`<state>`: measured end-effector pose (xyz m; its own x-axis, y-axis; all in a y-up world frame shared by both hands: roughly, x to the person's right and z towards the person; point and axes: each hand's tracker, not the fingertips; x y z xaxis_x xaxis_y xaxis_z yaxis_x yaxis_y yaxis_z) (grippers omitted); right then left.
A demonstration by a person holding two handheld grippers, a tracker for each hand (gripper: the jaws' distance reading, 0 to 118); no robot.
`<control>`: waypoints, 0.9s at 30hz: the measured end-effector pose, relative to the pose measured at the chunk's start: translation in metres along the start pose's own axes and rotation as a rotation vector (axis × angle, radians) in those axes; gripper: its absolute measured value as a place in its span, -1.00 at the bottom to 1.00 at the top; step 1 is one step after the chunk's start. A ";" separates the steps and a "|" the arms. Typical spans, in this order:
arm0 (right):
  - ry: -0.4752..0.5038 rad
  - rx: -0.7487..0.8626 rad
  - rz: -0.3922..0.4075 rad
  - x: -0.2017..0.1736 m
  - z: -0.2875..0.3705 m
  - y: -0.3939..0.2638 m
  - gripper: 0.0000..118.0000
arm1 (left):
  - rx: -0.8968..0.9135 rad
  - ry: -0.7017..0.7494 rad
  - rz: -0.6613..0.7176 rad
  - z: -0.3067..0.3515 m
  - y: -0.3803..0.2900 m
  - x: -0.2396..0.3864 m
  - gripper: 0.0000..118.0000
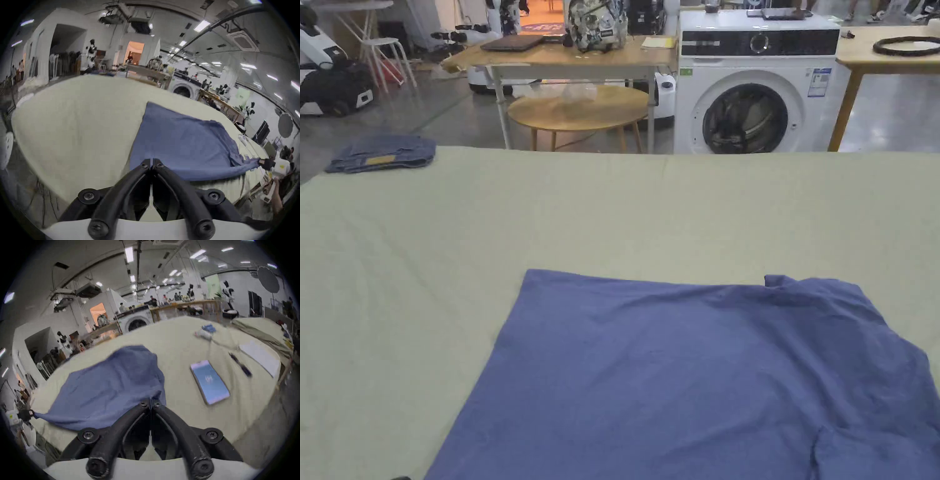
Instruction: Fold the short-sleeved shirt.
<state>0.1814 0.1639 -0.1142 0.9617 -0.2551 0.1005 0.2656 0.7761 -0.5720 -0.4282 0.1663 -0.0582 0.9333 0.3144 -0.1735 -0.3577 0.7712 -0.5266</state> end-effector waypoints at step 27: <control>0.103 0.240 0.326 -0.095 0.046 0.044 -0.47 | 0.385 -0.160 -0.296 0.056 0.075 0.102 -0.82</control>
<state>0.1048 0.2489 -0.1116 0.9894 -0.0208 -0.1435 -0.0316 0.9351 -0.3531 -0.3610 0.2870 -0.0688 0.9906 0.1094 0.0820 -0.0929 0.9786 -0.1834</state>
